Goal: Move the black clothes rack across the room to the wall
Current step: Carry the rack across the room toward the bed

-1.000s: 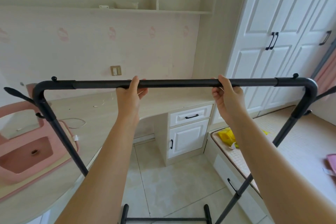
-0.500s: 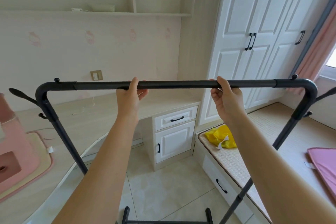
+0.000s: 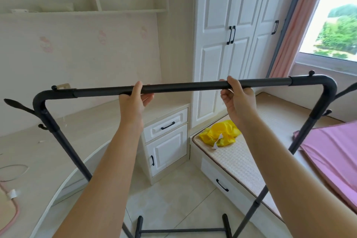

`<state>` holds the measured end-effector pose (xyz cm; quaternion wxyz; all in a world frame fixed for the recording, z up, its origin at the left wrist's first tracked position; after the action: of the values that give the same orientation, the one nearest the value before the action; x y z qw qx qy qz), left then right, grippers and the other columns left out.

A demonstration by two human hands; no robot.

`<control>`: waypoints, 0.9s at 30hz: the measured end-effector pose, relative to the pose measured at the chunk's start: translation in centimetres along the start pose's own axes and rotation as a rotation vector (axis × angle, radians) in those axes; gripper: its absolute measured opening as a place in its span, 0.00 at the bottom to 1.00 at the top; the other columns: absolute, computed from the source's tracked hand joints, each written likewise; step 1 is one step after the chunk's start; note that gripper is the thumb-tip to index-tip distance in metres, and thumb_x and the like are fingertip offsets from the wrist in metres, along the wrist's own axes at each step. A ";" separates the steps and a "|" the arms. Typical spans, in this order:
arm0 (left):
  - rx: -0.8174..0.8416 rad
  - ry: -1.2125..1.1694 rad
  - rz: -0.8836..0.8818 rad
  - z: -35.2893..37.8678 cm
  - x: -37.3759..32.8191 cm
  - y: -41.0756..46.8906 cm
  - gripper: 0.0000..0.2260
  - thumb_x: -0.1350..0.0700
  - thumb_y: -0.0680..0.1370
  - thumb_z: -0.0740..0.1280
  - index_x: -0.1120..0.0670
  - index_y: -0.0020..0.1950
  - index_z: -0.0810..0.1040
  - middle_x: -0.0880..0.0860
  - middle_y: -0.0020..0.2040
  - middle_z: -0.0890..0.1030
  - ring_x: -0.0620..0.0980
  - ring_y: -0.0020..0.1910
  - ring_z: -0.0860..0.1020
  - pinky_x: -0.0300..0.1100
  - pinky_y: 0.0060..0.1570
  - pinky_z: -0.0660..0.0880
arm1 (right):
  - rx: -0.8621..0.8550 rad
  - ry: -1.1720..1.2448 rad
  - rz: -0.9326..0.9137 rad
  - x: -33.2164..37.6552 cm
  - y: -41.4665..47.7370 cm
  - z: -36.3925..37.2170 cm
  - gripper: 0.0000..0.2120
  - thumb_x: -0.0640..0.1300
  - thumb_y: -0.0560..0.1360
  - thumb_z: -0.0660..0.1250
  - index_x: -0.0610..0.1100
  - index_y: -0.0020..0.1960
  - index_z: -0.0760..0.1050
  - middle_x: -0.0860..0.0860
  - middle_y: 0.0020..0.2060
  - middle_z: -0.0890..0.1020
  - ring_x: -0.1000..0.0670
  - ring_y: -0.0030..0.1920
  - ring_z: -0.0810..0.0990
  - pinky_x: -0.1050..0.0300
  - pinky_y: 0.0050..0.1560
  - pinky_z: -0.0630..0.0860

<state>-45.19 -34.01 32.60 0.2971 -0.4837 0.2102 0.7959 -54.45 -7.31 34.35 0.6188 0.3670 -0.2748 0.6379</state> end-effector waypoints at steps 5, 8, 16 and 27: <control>0.080 0.005 -0.046 1.6 0.9 1.8 0.09 0.56 0.79 0.66 0.62 0.53 0.74 0.57 0.46 0.80 0.50 0.41 0.83 0.39 0.45 0.82 | -0.054 0.009 -0.040 0.4 0.3 -0.8 0.06 0.38 0.78 0.66 0.40 0.43 0.74 0.45 0.38 0.84 0.54 0.29 0.77 0.66 0.35 0.77; 0.126 0.012 -0.067 2.8 1.5 2.6 0.09 0.55 0.79 0.66 0.62 0.52 0.74 0.55 0.42 0.80 0.48 0.37 0.83 0.41 0.47 0.82 | -0.076 0.009 -0.065 0.7 0.6 -1.3 0.04 0.39 0.78 0.66 0.39 0.44 0.74 0.44 0.39 0.84 0.54 0.29 0.78 0.65 0.36 0.78; 0.256 -0.002 -0.110 5.9 3.1 3.3 0.10 0.55 0.80 0.66 0.63 0.52 0.76 0.56 0.43 0.81 0.47 0.38 0.84 0.39 0.45 0.82 | -0.174 -0.006 -0.150 1.9 0.6 -3.4 0.05 0.38 0.78 0.65 0.39 0.44 0.75 0.46 0.36 0.85 0.54 0.28 0.78 0.65 0.34 0.77; 0.432 -0.039 -0.206 11.8 5.6 1.4 0.09 0.56 0.80 0.66 0.62 0.49 0.76 0.56 0.42 0.81 0.47 0.38 0.84 0.39 0.45 0.82 | -0.330 -0.019 -0.281 5.7 -1.8 -7.3 0.09 0.37 0.78 0.64 0.40 0.39 0.75 0.50 0.29 0.84 0.55 0.27 0.77 0.66 0.31 0.75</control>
<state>-55.71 -26.21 32.87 0.4770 -0.4125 0.3194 0.7073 -53.37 2.07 34.52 0.7506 0.3012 -0.3276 0.4883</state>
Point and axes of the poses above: each hand's wrist, its own y-axis towards the middle knuckle, its own z-axis out of the palm, x = y × z, the point moved 7 cm from there along y, towards the middle knuckle
